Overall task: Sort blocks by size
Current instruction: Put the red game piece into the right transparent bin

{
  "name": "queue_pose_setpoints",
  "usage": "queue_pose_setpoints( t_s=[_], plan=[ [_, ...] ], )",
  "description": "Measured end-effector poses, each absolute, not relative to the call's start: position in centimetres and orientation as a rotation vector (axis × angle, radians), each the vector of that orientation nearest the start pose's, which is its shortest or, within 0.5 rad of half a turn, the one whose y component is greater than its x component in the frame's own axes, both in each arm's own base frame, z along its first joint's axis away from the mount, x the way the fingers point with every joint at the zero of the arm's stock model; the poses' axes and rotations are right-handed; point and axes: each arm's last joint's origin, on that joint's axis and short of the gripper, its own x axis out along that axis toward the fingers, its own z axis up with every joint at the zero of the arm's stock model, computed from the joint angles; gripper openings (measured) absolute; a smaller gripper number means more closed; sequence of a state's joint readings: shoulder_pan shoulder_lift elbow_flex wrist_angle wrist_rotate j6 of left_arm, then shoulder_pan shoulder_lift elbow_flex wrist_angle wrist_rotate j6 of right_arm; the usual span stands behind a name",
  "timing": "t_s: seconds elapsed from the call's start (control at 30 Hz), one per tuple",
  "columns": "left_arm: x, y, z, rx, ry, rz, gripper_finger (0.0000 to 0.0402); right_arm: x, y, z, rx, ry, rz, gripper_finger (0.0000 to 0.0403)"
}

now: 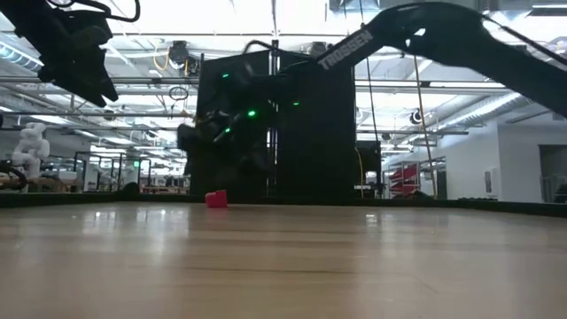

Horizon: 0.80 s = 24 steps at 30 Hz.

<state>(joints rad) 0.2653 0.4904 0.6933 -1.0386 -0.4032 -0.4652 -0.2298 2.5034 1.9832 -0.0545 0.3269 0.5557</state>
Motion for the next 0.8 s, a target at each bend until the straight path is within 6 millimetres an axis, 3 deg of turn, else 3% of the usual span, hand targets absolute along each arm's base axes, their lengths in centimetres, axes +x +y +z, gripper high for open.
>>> queue_pose_setpoints(
  t_s=[0.23,0.67,0.8],
  plan=[
    [7.3,3.1,26.6,-0.362,0.686,0.810,0.0255,53.6,-13.8,13.9,0.429,0.674,-0.818,0.0302],
    [7.3,3.1,26.6,-0.362,0.686,0.809,0.0255,53.4,-13.6,13.9,0.428,0.690,-0.838,0.0302],
    [7.3,3.1,26.6,-0.362,0.686,0.809,0.0255,53.2,-13.9,14.0,0.560,0.673,-0.861,0.0302]
  ],
)
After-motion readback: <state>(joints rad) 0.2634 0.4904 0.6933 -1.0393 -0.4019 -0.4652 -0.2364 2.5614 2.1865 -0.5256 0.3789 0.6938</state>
